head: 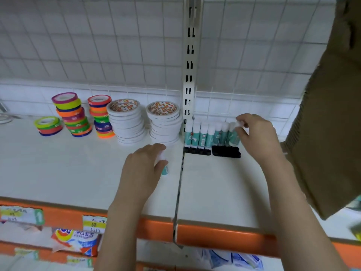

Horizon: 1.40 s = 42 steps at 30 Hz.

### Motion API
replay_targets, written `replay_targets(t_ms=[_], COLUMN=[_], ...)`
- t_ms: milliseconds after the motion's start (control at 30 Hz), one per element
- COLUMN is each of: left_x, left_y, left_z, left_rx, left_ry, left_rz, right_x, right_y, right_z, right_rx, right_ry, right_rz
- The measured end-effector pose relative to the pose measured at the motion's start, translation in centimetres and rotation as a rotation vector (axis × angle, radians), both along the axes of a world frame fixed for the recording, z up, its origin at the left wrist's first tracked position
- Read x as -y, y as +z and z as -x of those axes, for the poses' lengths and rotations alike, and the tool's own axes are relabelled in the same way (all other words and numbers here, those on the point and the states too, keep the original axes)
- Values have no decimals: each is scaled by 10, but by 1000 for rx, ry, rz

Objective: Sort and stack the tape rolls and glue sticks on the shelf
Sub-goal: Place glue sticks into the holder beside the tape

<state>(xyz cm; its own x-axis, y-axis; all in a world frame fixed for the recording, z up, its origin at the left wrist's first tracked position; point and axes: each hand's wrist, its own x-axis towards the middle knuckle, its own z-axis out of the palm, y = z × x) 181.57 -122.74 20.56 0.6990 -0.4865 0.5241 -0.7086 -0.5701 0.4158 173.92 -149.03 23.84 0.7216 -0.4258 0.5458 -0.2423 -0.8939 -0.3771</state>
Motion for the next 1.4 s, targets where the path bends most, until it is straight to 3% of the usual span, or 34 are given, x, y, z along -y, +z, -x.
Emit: replay_targets(t_ms=[567, 900, 1400], left_x=[10, 14, 24], left_y=[-2, -2, 0], left_z=[9, 14, 14], left_rx=[-39, -46, -42], left_ry=[7, 1, -10], left_rz=[11, 19, -8], right_x=[21, 21, 18], right_y=[-14, -28, -28], right_z=[-6, -10, -11], right_rx=[-75, 97, 124], right_ry=[6, -17, -5], right_rz=[-7, -76, -54])
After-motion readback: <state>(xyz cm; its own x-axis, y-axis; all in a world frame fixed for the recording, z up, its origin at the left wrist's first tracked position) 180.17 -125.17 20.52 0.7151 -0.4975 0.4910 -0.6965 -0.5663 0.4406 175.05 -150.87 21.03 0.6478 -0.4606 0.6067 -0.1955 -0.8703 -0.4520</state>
